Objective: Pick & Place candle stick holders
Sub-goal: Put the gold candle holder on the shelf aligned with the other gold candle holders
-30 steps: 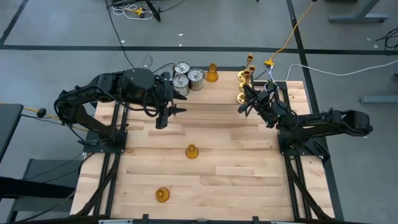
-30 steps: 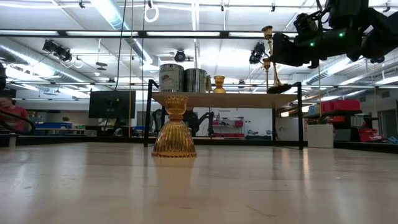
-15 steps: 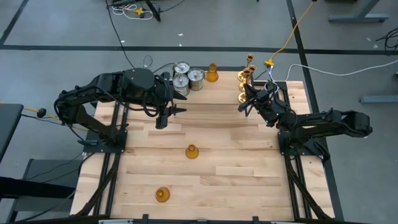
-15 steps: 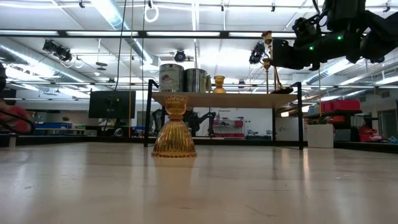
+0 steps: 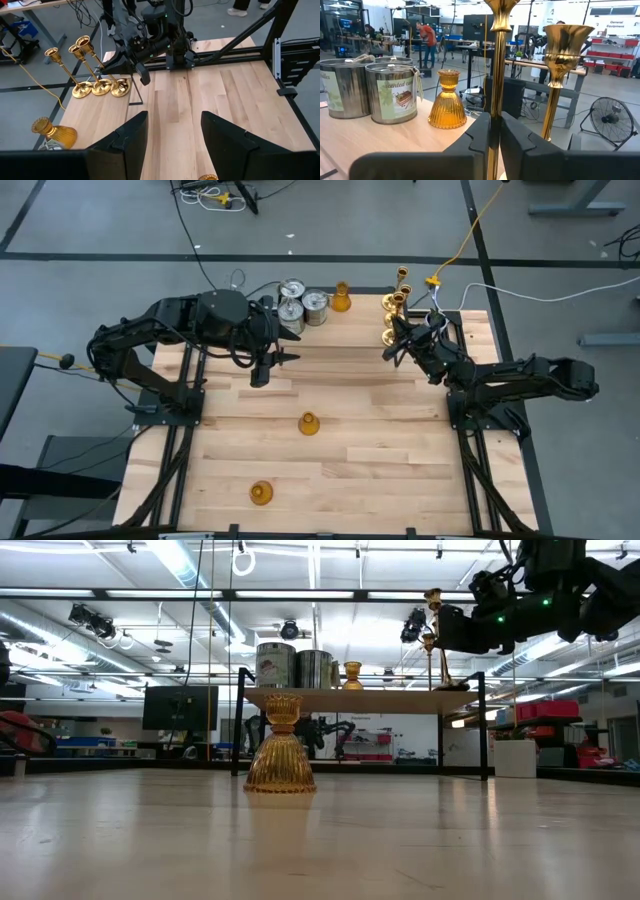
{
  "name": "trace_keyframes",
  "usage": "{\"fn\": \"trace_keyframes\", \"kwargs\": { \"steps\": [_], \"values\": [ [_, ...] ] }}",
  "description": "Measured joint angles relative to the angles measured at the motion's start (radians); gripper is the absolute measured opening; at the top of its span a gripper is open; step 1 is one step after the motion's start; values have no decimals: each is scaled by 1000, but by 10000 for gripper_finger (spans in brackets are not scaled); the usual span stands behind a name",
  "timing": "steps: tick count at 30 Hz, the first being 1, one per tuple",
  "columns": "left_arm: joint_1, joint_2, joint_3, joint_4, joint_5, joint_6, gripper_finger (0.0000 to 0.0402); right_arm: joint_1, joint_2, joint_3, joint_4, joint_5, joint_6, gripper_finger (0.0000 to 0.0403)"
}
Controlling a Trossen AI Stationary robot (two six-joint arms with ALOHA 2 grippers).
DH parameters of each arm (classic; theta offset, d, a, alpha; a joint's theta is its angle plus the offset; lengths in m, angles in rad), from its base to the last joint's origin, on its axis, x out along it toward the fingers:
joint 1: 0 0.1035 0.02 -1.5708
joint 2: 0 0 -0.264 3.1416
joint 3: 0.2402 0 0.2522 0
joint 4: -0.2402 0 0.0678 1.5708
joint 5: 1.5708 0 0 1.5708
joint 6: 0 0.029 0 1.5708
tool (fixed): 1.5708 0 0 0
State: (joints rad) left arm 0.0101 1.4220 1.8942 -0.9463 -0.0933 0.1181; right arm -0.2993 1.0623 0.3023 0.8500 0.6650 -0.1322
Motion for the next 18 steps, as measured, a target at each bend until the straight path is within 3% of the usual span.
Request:
{"fn": "trace_keyframes", "kwargs": {
  "steps": [8, 18],
  "values": [
    [0, 0, 0, 0, 0, 0, 193, 0, 0, 0, -9, 0, 0, 68],
    [0, 0, 0, 0, 0, 0, 193, 0, 0, 0, -7, 37, 0, 159]
  ]
}}
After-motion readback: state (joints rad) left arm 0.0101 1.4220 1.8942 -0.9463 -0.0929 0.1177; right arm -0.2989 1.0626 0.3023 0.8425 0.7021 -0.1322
